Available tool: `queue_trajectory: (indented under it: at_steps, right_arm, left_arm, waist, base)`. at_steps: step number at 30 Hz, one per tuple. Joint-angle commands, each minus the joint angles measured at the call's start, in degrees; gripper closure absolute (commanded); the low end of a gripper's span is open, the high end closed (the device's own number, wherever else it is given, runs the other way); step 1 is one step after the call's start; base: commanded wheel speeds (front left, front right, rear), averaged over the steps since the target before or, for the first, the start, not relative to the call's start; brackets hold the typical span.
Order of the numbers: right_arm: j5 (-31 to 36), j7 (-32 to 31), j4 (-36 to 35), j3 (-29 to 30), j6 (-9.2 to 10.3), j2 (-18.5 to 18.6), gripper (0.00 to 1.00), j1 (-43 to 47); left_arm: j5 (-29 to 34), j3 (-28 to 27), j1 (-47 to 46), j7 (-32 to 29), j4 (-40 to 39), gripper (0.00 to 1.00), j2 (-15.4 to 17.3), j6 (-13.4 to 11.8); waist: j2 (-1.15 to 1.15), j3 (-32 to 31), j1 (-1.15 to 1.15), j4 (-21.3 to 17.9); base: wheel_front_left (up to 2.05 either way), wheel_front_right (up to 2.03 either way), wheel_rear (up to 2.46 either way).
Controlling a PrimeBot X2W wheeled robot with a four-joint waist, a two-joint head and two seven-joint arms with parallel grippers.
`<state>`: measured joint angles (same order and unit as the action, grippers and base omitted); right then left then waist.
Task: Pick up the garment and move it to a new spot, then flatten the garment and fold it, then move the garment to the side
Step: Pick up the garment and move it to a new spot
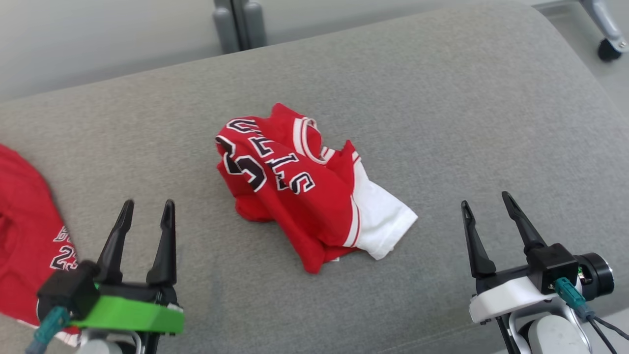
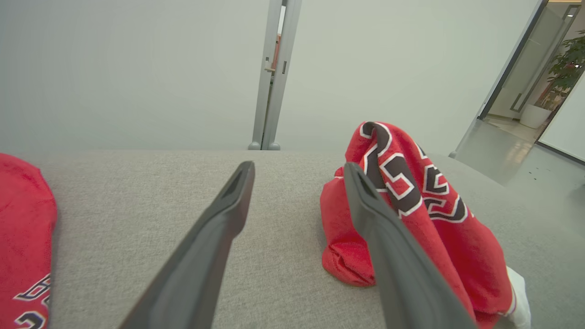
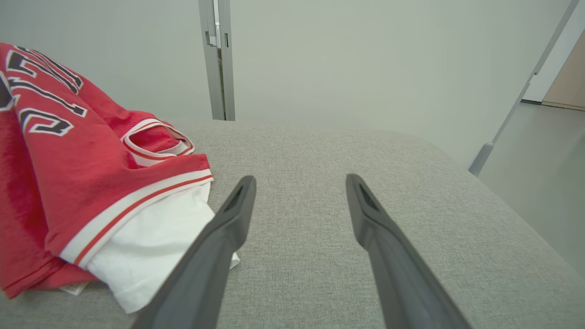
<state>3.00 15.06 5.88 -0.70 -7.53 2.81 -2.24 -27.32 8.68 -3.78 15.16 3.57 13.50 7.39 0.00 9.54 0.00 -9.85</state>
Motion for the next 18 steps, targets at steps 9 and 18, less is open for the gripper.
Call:
queue_trajectory:
  at_steps: [9,18]
  right_arm:
    - [1.1,0.2,0.0,1.7,0.08,0.1,0.00,2.5]
    - [0.2,0.2,1.1,1.8,0.08,0.1,0.00,4.3]
  left_arm:
    - [9.6,-8.9,10.7,0.0,-4.4,0.00,-8.0,0.2]
    - [11.6,-12.1,17.0,0.0,-3.7,0.00,-10.2,0.2]
  waist:
    - [0.00,-3.8,0.00,7.9]
    - [0.00,-7.4,0.00,10.7]
  base:
    - [0.00,0.00,0.00]
    - [0.00,0.00,0.00]
